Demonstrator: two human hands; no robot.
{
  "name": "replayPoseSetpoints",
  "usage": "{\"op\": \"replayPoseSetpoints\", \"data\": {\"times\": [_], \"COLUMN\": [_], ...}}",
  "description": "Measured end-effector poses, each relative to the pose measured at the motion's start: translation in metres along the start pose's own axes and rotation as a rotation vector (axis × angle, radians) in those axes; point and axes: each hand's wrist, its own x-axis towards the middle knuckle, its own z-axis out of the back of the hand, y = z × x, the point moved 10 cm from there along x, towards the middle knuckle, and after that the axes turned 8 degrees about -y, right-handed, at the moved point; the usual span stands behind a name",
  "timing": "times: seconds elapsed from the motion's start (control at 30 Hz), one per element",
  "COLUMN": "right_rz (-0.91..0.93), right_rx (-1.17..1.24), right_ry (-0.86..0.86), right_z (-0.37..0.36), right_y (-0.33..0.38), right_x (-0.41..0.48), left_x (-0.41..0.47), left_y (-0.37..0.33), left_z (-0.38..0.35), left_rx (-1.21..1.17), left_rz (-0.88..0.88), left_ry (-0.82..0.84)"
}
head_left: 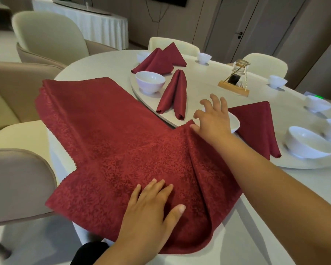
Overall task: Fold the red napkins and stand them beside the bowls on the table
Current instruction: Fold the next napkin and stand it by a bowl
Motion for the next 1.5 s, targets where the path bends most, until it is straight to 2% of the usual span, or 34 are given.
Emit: {"op": "replayPoseSetpoints", "data": {"times": [0.17,0.23,0.3,0.37,0.4,0.5,0.63,0.83,0.97,1.07,1.3,1.43,1.5], "right_rz": [-0.102,-0.189,-0.310,-0.381,-0.400,-0.443,-0.477,-0.581,-0.648,-0.659,-0.616,-0.505,-0.448], "right_rx": [0.419,0.566,0.698,0.767,0.786,0.830,0.880,0.866,0.929,0.946,0.861,0.816,0.804], "right_ry": [-0.346,-0.333,-0.267,-0.259,-0.262,-0.275,-0.292,-0.194,-0.185,-0.157,-0.122,-0.197,-0.177], "right_z": [0.038,0.034,0.024,0.015,0.010,-0.001,-0.001,-0.021,-0.027,-0.028,-0.029,-0.019,-0.020], "right_y": [-0.028,-0.046,-0.058,-0.064,-0.065,-0.066,-0.069,-0.091,-0.103,-0.100,-0.096,-0.087,-0.079], "right_x": [-0.055,-0.090,-0.121,-0.146,-0.155,-0.170,-0.175,-0.181,-0.182,-0.181,-0.178,-0.174,-0.172], "left_x": [0.001,0.005,0.021,0.051,0.067,0.105,0.135,0.145,0.144,0.147,0.155,0.165,0.171], "left_y": [-0.007,-0.015,-0.018,-0.020,-0.021,-0.026,-0.029,-0.016,-0.030,-0.037,-0.042,-0.034,-0.027], "left_z": [0.004,0.016,0.030,0.029,0.024,0.013,0.003,-0.008,-0.015,-0.018,-0.009,0.001,0.005], "left_rx": [-0.037,-0.163,-0.442,-0.701,-0.751,-0.790,-0.740,-0.808,-0.987,-1.034,-0.958,-0.894,-0.864], "left_rz": [-0.013,-0.022,0.035,0.145,0.188,0.302,0.344,0.471,0.415,0.356,0.246,0.209,0.205], "left_ry": [0.012,-0.039,-0.107,-0.089,-0.066,-0.076,-0.158,-0.256,-0.228,-0.174,-0.155,-0.224,-0.280]}}
